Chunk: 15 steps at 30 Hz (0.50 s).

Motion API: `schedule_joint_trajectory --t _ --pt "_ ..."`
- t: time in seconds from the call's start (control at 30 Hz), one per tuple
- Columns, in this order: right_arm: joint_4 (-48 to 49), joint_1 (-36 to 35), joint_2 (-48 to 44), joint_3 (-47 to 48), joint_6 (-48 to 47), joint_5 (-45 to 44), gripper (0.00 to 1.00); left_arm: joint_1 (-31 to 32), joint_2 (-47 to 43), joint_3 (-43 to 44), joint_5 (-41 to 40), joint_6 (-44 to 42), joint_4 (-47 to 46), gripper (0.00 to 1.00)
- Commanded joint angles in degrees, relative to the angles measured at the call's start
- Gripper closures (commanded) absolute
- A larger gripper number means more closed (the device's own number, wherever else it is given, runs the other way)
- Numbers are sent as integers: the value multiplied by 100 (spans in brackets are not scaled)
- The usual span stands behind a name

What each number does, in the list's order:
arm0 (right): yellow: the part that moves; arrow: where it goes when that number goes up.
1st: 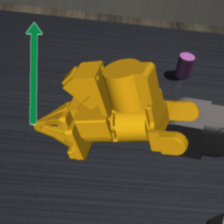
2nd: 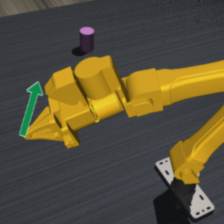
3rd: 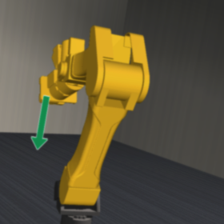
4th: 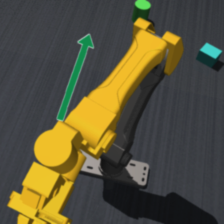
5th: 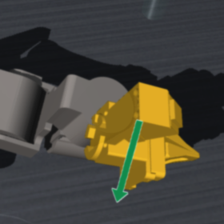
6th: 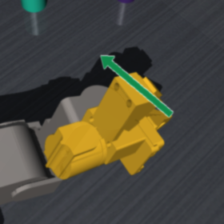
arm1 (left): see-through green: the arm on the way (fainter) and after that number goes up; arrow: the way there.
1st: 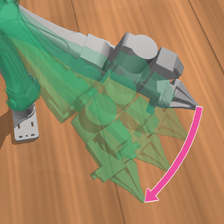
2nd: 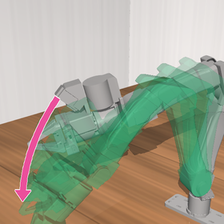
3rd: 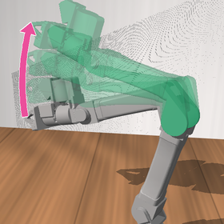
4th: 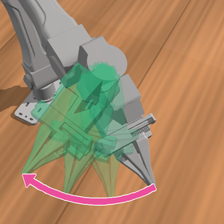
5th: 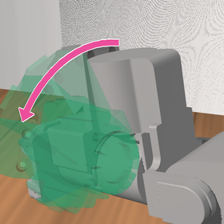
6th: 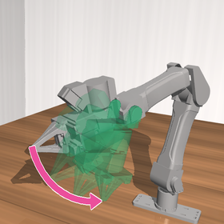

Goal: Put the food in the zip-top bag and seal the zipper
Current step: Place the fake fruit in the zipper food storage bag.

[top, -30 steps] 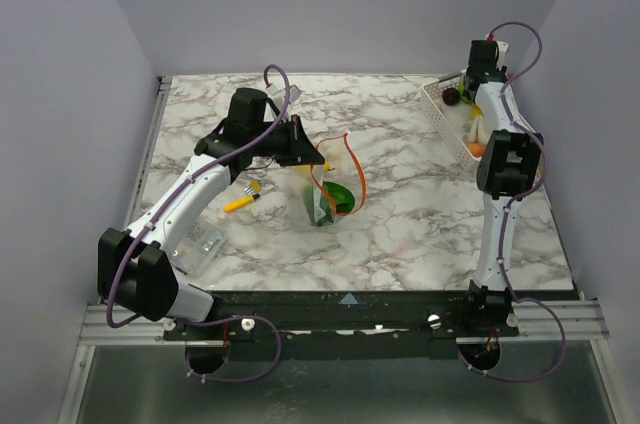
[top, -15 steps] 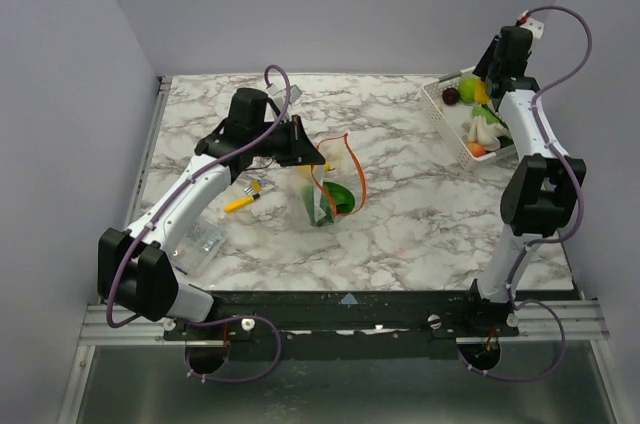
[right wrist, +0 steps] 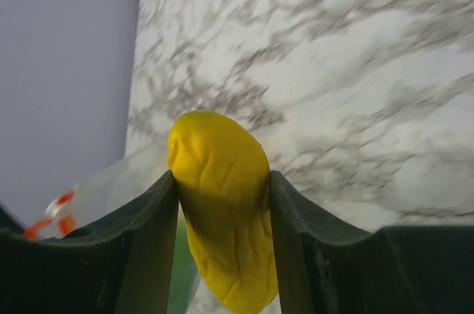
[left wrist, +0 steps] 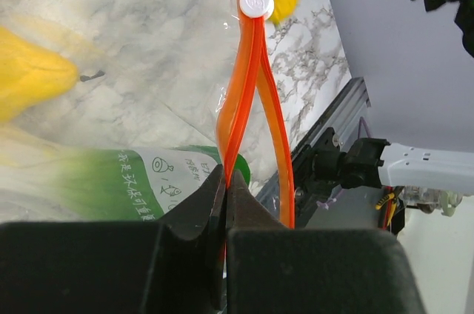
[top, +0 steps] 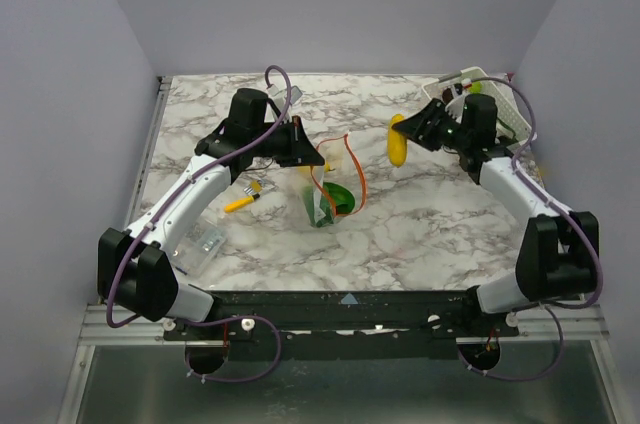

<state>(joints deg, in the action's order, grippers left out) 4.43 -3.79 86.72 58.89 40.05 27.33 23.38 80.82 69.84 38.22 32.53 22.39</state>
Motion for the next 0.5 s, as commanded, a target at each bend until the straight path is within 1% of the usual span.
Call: schedule_joint_trajectory --t 0.0,0.1,0.2,0.33,0.47 --pt "-233 -498 -956 -230 182 967 74 20 -109 109 -81 -123 -6 100" --pt "-1111 -765 -1266 -114 72 1227 74 18 -135 117 -89 -129 18 100" --pt "-1804 -1114 -1587 78 8 1035 74 18 -178 94 -58 -107 -10 100" --pt "-2117 -1539 -1680 255 281 1045 73 18 -241 79 -67 -100 -36 100" --pt "-2346 -2057 -1399 532 416 824 74 35 -253 64 -82 -104 -49 100"
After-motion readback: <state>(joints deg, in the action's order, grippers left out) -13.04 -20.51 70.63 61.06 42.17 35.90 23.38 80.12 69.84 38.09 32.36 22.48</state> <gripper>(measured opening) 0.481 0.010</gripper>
